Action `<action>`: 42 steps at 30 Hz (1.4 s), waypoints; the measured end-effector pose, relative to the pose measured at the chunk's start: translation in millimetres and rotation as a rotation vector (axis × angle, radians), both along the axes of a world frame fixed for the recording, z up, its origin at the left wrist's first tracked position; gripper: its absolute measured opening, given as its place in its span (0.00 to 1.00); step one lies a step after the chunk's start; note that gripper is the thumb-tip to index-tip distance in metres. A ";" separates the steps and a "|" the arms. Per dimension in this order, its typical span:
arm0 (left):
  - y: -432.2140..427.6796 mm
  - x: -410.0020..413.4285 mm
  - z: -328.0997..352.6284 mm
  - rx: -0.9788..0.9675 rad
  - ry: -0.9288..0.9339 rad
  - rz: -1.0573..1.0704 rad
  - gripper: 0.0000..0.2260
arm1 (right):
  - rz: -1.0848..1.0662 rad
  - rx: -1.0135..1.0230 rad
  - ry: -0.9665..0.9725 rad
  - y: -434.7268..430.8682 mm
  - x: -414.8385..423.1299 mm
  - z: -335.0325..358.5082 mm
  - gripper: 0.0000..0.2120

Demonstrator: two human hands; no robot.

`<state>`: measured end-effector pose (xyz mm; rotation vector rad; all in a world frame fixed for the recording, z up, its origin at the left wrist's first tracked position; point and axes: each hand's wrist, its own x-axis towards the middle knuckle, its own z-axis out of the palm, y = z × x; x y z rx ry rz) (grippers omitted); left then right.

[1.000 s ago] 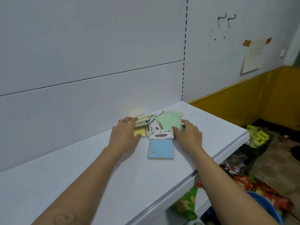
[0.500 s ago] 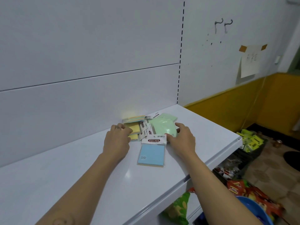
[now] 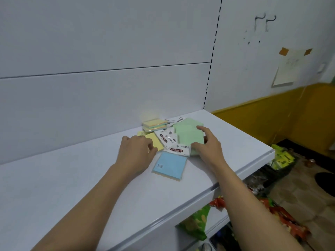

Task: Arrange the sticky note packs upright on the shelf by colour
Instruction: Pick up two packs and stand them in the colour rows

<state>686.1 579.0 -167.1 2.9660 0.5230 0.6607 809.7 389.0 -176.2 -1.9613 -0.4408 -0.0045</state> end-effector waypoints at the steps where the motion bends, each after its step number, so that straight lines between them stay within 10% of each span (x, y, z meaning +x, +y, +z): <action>1: -0.4 -2.9 -1.8 -0.032 -0.017 0.002 0.09 | -0.005 0.015 0.011 -0.4 0.0 0.2 0.22; 9: 15.1 -17.0 -14.1 -0.267 0.041 0.024 0.31 | -0.140 0.485 0.214 -8.3 1.2 1.6 0.14; 18: 17.1 -20.5 1.1 -0.388 0.157 0.200 0.40 | -0.074 0.399 0.124 -6.2 2.0 -6.0 0.17; 27: 33.5 -36.4 3.8 -0.944 -0.226 0.069 0.06 | -0.071 0.250 -0.004 -5.3 -0.8 -5.1 0.09; 42: 15.8 -32.7 6.4 -1.130 -0.558 -0.028 0.09 | 0.131 0.519 0.175 -8.2 -4.3 0.0 0.07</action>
